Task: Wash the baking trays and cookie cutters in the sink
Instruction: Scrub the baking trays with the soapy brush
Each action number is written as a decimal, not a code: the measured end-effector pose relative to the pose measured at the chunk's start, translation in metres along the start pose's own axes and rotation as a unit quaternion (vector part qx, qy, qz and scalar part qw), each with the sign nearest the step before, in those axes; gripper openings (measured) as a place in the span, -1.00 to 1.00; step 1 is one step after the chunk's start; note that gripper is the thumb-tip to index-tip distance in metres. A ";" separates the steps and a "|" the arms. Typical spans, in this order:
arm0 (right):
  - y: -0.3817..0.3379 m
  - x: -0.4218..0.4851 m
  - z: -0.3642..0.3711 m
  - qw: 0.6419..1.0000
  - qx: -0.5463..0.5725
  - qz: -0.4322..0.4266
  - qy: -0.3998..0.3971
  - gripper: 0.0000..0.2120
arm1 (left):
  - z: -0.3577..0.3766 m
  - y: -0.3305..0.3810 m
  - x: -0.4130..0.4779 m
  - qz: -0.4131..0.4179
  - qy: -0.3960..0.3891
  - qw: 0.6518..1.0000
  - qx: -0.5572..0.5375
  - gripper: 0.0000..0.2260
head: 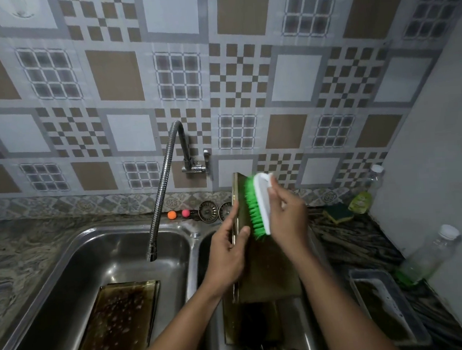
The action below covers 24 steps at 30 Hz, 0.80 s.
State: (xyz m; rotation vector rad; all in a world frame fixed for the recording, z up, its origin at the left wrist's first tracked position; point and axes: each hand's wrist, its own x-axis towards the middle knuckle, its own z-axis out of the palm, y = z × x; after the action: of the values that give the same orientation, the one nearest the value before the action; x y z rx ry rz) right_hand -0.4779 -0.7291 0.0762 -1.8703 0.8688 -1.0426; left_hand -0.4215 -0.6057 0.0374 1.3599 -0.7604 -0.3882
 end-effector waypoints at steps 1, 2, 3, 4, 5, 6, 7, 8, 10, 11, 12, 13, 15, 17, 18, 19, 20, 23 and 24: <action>-0.004 -0.009 0.005 0.999 0.007 -0.026 -0.021 -0.66 | -0.002 -0.001 0.004 0.000 0.021 1.000 -0.009 -0.52; -0.004 -0.020 0.008 0.998 0.013 -0.052 -0.040 -0.67 | -0.004 0.000 0.008 0.004 0.049 0.999 -0.015 -0.54; 0.000 -0.030 0.011 0.995 0.016 -0.076 -0.055 -0.67 | -0.007 0.001 0.010 0.009 0.080 0.997 -0.024 -0.56; 0.006 -0.040 0.012 0.993 0.015 -0.095 -0.065 -0.67 | -0.011 0.002 0.012 0.012 0.113 0.993 -0.028 -0.57; 0.014 -0.047 0.012 0.992 0.011 -0.107 -0.070 -0.66 | -0.014 0.002 0.013 0.012 0.140 0.990 -0.031 -0.58; 0.022 -0.052 0.010 0.991 0.007 -0.112 -0.071 -0.66 | -0.017 -0.002 0.012 0.008 0.155 0.987 -0.030 -0.58; 0.029 -0.053 0.007 0.992 0.005 -0.108 -0.068 -0.66 | -0.019 -0.007 0.011 0.003 0.161 0.987 -0.027 -0.58; 0.034 -0.051 0.004 0.993 0.002 -0.096 -0.064 -0.66 | -0.021 -0.011 0.009 -0.001 0.156 0.987 -0.022 -0.58; 0.036 -0.040 0.002 0.997 -0.011 -0.056 -0.043 -0.66 | -0.017 -0.016 0.005 -0.001 0.129 0.992 -0.004 -0.59; 0.033 -0.033 0.003 0.999 -0.010 -0.038 -0.032 -0.66 | -0.013 -0.016 0.003 0.004 0.114 0.993 0.004 -0.58; 0.026 -0.027 0.005 0.999 0.008 -0.029 -0.027 -0.66 | -0.009 -0.014 0.001 0.014 0.106 0.994 0.011 -0.58; 0.017 -0.024 0.008 0.999 0.033 -0.031 -0.027 -0.67 | -0.004 -0.010 0.002 0.028 0.104 0.994 0.011 -0.57; -0.002 -0.028 0.015 0.996 0.074 -0.047 -0.031 -0.68 | 0.000 -0.006 0.009 0.040 0.113 0.993 -0.012 -0.58; -0.008 -0.042 0.020 0.993 0.096 -0.057 -0.031 -0.68 | -0.001 -0.002 0.019 0.041 0.138 0.989 -0.036 -0.59; -0.006 -0.053 0.021 0.993 0.099 -0.063 -0.031 -0.67 | -0.003 0.000 0.023 0.045 0.161 0.985 -0.037 -0.59; 0.000 -0.065 0.020 0.992 0.093 -0.072 -0.036 -0.67 | -0.005 0.002 0.027 0.048 0.189 0.980 -0.032 -0.59; 0.007 -0.076 0.018 0.993 0.072 -0.087 -0.041 -0.67 | -0.008 0.004 0.029 0.053 0.217 0.974 -0.025 -0.59; 0.040 -0.094 0.006 0.989 -0.019 -0.140 -0.033 -0.65 | -0.014 0.001 0.029 0.049 0.264 0.963 -0.011 -0.60; 0.052 -0.091 0.001 0.991 -0.025 -0.130 -0.022 -0.65 | -0.016 -0.002 0.027 0.045 0.267 0.963 -0.011 -0.60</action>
State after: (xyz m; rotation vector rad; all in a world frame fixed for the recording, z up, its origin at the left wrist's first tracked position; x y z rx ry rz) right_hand -0.5245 -0.6747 -0.0007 -2.0818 0.6426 -1.1380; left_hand -0.3905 -0.6122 0.0421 1.3212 -0.3639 0.0503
